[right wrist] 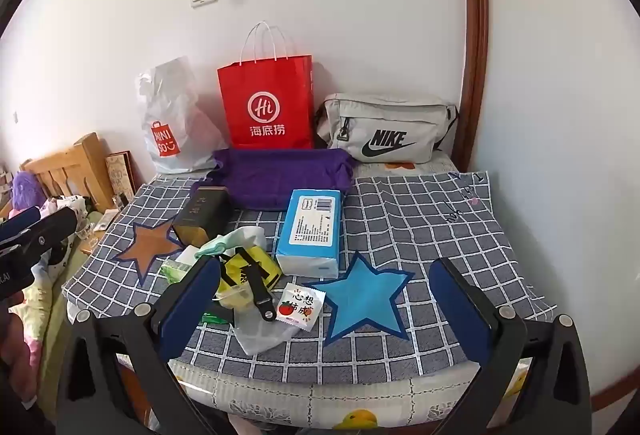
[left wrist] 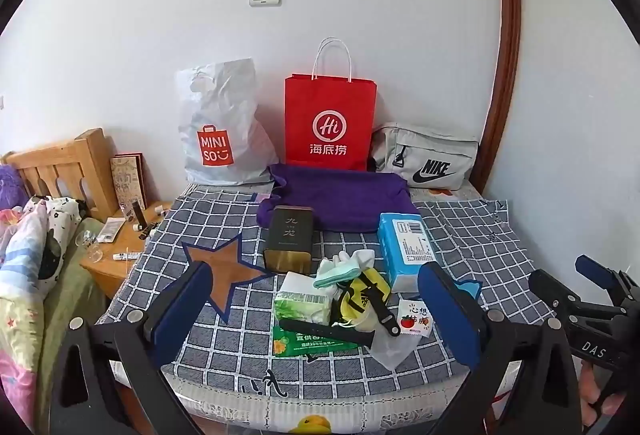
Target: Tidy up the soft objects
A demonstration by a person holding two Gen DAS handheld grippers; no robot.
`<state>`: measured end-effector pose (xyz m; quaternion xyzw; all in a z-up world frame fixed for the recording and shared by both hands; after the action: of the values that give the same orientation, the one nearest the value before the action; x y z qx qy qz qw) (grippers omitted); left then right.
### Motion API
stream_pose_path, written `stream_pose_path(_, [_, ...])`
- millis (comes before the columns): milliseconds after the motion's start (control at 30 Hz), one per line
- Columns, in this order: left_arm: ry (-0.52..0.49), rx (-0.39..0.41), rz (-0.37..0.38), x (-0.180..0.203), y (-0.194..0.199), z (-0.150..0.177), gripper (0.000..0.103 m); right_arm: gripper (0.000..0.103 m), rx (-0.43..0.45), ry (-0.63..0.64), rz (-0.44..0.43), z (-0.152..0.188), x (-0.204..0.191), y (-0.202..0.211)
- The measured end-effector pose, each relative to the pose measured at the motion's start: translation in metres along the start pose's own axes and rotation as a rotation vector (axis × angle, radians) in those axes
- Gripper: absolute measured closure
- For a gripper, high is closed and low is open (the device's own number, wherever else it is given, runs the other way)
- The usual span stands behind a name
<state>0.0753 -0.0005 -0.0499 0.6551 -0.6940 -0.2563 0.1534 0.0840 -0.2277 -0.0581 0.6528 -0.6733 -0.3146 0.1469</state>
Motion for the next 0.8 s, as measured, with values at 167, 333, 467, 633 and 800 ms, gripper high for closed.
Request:
stream_pose_path(167, [-0.002, 0.011, 0.006, 0.002, 0.006, -0.003, 0.0, 0.0, 0.003, 0.0, -0.003, 0.0, -0.001, 0.003])
stream_pose_path(333, [0.007, 0.012, 0.008, 0.001, 0.007, -0.002, 0.0, 0.0, 0.0, -0.005, -0.004, -0.001, -0.002, 0.007])
stream_pose_path(467, [0.008, 0.012, 0.008, -0.001, 0.005, -0.001, 0.0, 0.0, 0.002, -0.003, -0.001, -0.001, -0.003, 0.01])
stream_pose_path(633, [0.011, 0.011, 0.005, -0.003, 0.003, 0.0, 0.0, 0.0, 0.007, 0.002, -0.006, -0.003, -0.003, 0.012])
stream_pose_path(800, [0.005, 0.012, 0.006, -0.006, 0.005, 0.001, 0.0, 0.0, 0.007, 0.002, -0.009, -0.002, -0.004, 0.012])
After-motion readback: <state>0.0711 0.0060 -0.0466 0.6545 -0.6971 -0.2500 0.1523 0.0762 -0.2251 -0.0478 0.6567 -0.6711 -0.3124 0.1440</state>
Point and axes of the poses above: each gripper's, at about its wrist camera, not at the fingertips, and y roughly against the way its jaws point, x to its right, z to its underside, the point moved 9 cm from there along -y, roughly the way its jaws point, and after that the axes turned 12 degrees about -y, right-handed, at the moved point
